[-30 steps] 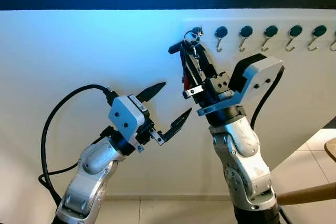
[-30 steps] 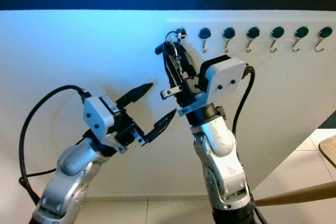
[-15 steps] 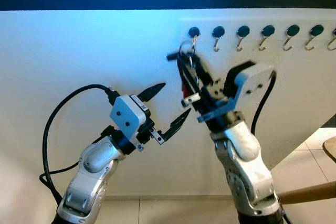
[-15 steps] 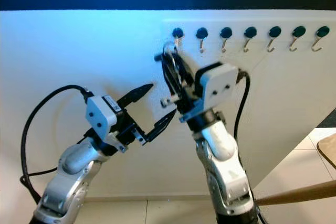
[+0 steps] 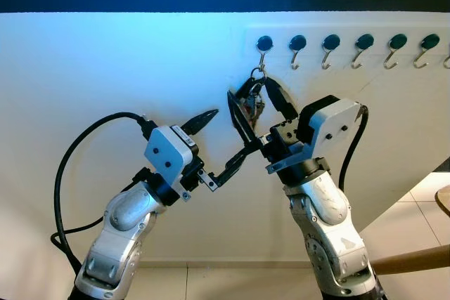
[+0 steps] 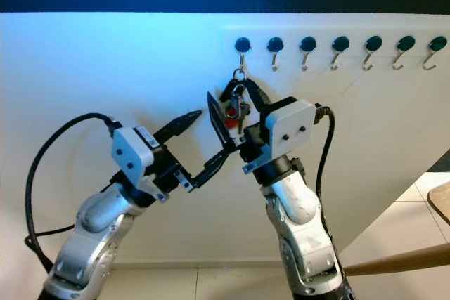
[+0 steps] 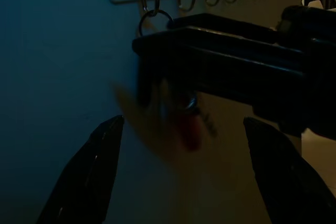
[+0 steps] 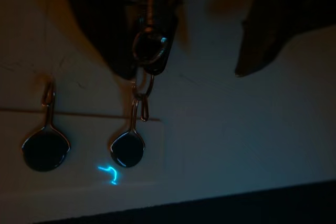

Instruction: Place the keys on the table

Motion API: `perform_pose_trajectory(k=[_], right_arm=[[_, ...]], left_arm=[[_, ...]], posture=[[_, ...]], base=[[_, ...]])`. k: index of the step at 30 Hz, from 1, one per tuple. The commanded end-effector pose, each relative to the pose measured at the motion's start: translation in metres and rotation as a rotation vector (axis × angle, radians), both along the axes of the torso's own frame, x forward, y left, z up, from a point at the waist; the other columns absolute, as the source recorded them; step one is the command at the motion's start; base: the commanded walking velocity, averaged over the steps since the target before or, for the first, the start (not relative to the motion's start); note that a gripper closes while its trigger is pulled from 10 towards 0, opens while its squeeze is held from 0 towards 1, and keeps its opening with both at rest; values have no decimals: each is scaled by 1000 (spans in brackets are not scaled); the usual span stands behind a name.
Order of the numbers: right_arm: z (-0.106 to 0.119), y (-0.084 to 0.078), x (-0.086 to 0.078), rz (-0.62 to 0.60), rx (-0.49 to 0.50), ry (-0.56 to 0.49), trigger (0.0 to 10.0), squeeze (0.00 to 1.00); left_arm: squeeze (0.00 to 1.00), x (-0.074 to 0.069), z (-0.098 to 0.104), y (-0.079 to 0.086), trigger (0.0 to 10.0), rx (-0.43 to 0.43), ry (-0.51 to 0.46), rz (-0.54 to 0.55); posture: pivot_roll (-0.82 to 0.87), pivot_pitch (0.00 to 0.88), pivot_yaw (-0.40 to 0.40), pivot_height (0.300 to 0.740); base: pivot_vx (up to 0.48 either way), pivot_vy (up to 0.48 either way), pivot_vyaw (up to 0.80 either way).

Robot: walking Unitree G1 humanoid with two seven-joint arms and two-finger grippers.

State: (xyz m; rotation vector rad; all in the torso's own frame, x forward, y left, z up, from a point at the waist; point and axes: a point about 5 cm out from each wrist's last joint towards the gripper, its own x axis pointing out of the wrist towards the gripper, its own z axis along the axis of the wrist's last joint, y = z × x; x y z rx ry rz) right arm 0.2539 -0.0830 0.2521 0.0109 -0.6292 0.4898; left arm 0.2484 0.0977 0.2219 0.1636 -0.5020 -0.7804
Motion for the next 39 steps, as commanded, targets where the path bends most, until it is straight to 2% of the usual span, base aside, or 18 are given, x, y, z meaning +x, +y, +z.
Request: perform_pose_trajectory(k=[1,8,12,18,21,25,26,27,28,29,30,31,32,33,34,38,39], right_arm=[[-7,-1,0,-22,-23,12,10000,0],[-20,-14,-1,-120,-66,3,10000,0],[-40,-27,-3,-212,-89,34,10000,0],[-41,-30,-6,-223,-63,29,10000,0],[-46,-32,-9,-216,-64,36,10000,0],[-80,-45,-11,-260,-142,159,10000,0],[-81,-45,-11,-262,-142,157,10000,0],[-96,-50,-11,-252,-140,215,10000,0],[-132,-63,-15,-266,-174,339,10000,0],[-149,-70,-19,-278,-199,399,10000,0],[-158,-74,-21,-287,-216,429,10000,0],[-173,-80,-24,-298,-253,477,10000,0],[-173,-80,-24,-298,-253,477,10000,0],[-186,-85,-29,-302,-286,525,10000,0],[-206,-93,-36,-309,-315,611,10000,0],[-217,-97,-40,-317,-315,669,10000,0],[-254,-101,-49,-305,-315,897,10000,0]], left_arm=[[0,1,1,2,10000,-6,-2,1],[0,3,0,6,10000,-37,16,19],[0,3,0,6,10000,-48,24,19],[0,2,-1,6,10000,-50,28,15],[0,1,-7,9,10000,-74,59,33],[0,7,-33,24,10000,-51,143,167],[0,7,-33,24,10000,-51,143,166],[0,9,-49,32,10000,-36,202,214],[0,8,-85,50,10000,-9,327,313],[0,5,-102,59,10000,-20,394,369],[0,4,-111,63,10000,-32,431,400],[0,1,-124,74,10000,-58,486,479],[0,1,-124,74,10000,-58,486,479],[0,-3,-136,83,10000,-90,537,550],[0,-11,-155,99,10000,-129,618,679],[0,-17,-165,107,10000,-126,652,748],[0,-26,-193,121,10000,-180,795,849]], posture=[[10,128,9,740],[9,128,7,740],[6,127,11,740],[3,128,16,740],[0,126,20,740],[3,127,19,740],[3,127,19,740],[1,124,12,740],[-1,123,12,740],[-1,123,12,740],[-1,123,12,740],[-1,123,11,740],[-1,123,11,740],[-2,119,9,740],[-2,119,8,740],[-1,115,6,740],[-14,96,-2,740]], base=[[0,0,0],[0,0,0],[0,0,0],[0,0,0],[0,0,0],[0,0,0],[0,0,0],[0,0,0],[0,0,0],[0,0,0],[0,0,0],[0,0,0],[0,0,0],[0,0,0],[0,0,0],[0,0,0],[0,0,0]])
